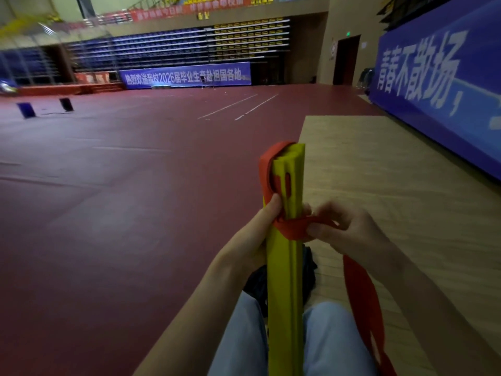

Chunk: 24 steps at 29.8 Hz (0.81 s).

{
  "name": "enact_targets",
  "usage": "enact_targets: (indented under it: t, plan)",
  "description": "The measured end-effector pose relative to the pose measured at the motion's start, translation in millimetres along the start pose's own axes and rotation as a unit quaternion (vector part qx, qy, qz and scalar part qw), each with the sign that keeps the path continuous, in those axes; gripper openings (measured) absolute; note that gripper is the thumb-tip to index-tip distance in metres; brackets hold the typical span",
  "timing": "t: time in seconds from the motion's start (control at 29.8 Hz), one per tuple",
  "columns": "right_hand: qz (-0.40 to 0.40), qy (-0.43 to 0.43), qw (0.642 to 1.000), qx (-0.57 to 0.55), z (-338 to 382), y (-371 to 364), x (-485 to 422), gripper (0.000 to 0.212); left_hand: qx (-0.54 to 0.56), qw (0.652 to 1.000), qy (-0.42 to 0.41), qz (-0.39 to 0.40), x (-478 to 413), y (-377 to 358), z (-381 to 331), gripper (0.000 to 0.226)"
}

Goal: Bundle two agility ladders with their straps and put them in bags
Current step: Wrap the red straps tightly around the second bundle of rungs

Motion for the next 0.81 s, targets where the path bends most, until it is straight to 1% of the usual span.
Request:
enact_targets:
  t: [0.07,0.13,0.17,0.24,0.27,0.34,0.37,0.4,0.44,0.47,0.5,0.54,0.57,0.6,0.64,0.71,0.74,0.77,0.81]
  plan:
    - [0.048,-0.057,0.997,-0.016,-3.0,-1.8,-4.9,0.013,0.0,1.0,0.003,0.01,-0.8,3.5,1.2,0.068]
    - [0.09,-0.092,0.992,-0.01,-8.4,-2.1,-5.5,0.01,-0.012,0.999,0.008,0.045,0.0,0.4,1.2,0.069]
    - [0.105,-0.1,0.989,-0.015,-11.6,-2.7,-6.3,0.012,-0.029,0.998,0.01,0.049,-0.1,0.5,1.6,0.078]
    - [0.125,-0.114,0.985,-0.007,-17.1,-1.6,-6.3,0.023,-0.067,0.996,0.0,0.053,-1.7,0.7,3.8,0.096]
    - [0.131,-0.112,0.985,0.016,-17.6,-2.3,-7.1,0.022,-0.085,0.994,-0.009,0.062,-1.0,0.2,2.0,0.095]
    - [0.145,-0.102,0.984,0.033,-21.6,1.6,-9.6,0.021,-0.104,0.989,-0.017,0.101,-1.8,-1.7,-2.9,0.077]
    - [0.163,-0.104,0.981,0.015,-24.6,2.8,-11.4,0.025,-0.108,0.987,-0.015,0.117,-2.7,-2.7,-6.1,0.072]
    - [0.192,-0.113,0.975,-0.018,-27.9,2.0,-12.2,0.036,-0.118,0.985,-0.017,0.124,-3.7,-3.1,-6.7,0.073]
    - [0.224,-0.122,0.966,-0.053,-33.5,0.5,-12.6,0.053,-0.133,0.984,-0.014,0.116,-5.0,-2.0,-5.1,0.077]
    - [0.259,-0.126,0.954,-0.083,-38.0,-2.2,-12.3,0.063,-0.144,0.984,-0.013,0.109,-7.0,-3.2,-3.7,0.084]
    - [0.294,-0.126,0.942,-0.105,-41.2,-8.9,-10.8,0.063,-0.14,0.983,-0.01,0.116,-6.6,-0.6,-2.4,0.09]
    - [0.321,-0.123,0.929,-0.133,-46.1,-11.8,-8.9,0.056,-0.124,0.982,-0.009,0.142,-8.1,-1.4,1.9,0.09]
    - [0.337,-0.114,0.921,-0.161,-49.2,-17.2,-8.0,0.049,-0.09,0.981,-0.016,0.171,-8.9,-2.2,3.0,0.082]
    - [0.338,-0.113,0.915,-0.189,-51.6,-21.1,-6.9,0.046,-0.088,0.98,-0.034,0.174,-7.5,-3.6,2.6,0.075]
    - [0.325,-0.115,0.915,-0.209,-53.3,-23.5,-6.0,0.049,-0.085,0.982,-0.038,0.163,-7.5,-5.3,1.6,0.075]
    - [0.276,-0.131,0.925,-0.225,-59.6,-23.9,-5.8,0.061,-0.113,0.99,-0.029,0.075,-8.4,-7.3,-1.4,0.091]
    - [0.25,-0.131,0.934,-0.219,-59.7,-23.8,-5.2,0.066,-0.12,0.991,-0.048,0.024,-6.4,-5.1,-3.4,0.1]
    - [0.223,-0.127,0.943,-0.213,-60.0,-23.0,-4.8,0.069,-0.13,0.986,-0.097,-0.026,-4.9,-1.0,-3.6,0.106]
    - [0.197,-0.124,0.951,-0.203,-57.4,-23.1,-4.8,0.069,-0.139,0.977,-0.147,-0.063,-2.6,2.2,-6.7,0.103]
Point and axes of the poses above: each hand's wrist, its own x-axis away from the middle knuckle, its own y-axis out of the back of the hand, z = x × y, the point moved 2 cm from there along -x, towards the middle knuckle, and after that the axes turned 10 degrees about -y, right-handed, at the moved point
